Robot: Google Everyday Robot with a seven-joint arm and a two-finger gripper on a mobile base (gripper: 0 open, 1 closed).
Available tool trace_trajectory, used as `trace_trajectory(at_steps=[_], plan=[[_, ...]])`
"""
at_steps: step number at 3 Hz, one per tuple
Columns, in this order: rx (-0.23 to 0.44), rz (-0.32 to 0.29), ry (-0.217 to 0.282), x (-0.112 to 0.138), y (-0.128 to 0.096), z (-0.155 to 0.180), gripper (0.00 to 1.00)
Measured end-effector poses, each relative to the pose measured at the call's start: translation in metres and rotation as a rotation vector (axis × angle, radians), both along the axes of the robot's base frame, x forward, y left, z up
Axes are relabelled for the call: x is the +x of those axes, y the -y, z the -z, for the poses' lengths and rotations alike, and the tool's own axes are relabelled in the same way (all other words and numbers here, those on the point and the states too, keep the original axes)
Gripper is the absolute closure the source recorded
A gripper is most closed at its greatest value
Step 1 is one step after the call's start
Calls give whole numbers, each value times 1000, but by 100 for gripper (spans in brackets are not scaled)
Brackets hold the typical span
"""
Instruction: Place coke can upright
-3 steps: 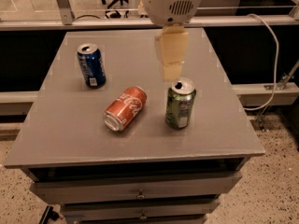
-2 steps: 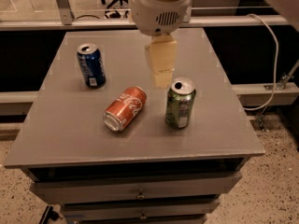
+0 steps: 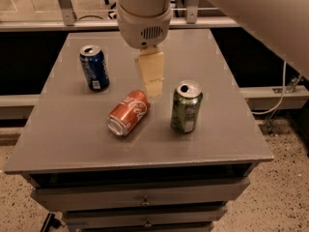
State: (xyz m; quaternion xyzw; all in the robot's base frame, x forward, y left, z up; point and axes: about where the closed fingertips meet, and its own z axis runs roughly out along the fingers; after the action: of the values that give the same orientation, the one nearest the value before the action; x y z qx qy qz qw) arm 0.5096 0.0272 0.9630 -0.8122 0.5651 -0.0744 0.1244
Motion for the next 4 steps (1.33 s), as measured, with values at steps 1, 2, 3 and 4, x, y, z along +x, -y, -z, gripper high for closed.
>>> trace_trajectory(at_steps=[1,2,3,4], plan=[[-15,12,-14,20,-7,17,0],[-31,25,-25,37,-10,30,0],[-43,32,-31,47,-8,40,0],[-42,29,-39,49,-1,49,0]])
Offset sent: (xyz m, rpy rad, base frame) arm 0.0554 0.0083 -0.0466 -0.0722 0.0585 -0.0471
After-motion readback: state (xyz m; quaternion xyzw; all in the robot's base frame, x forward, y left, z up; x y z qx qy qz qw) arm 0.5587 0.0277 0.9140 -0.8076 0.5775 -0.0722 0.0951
